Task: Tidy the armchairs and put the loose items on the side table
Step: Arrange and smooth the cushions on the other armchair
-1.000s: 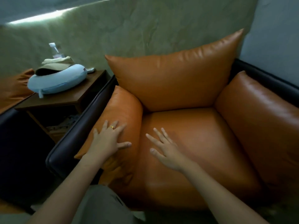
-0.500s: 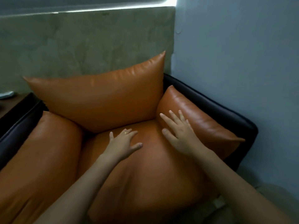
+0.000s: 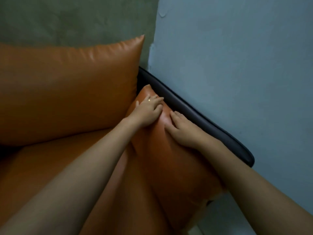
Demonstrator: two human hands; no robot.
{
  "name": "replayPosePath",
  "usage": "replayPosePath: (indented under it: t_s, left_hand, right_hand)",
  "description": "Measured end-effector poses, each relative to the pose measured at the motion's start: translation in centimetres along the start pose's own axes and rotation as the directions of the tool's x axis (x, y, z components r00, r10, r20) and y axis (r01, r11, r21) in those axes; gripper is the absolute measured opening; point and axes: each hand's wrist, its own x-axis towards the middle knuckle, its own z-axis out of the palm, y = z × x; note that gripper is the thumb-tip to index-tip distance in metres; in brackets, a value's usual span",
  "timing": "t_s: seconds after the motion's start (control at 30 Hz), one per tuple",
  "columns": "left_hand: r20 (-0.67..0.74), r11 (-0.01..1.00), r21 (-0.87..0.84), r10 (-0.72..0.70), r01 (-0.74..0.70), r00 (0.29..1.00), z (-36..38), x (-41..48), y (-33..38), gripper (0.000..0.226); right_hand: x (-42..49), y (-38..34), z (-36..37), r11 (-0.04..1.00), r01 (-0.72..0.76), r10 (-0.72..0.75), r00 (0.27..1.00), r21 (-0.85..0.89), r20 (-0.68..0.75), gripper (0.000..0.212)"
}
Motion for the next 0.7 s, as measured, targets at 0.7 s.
replayPosePath:
  t_s: [0.7]
  left_hand:
    - [0.160,0.942,0.291,-0.217,0.164,0.963,-1.1,5.8,-4.6,0.059]
  right_hand:
    - [-14.0,2.3,0.1,0.986,-0.099,0.111,0.989,-0.131,0.092,0.070]
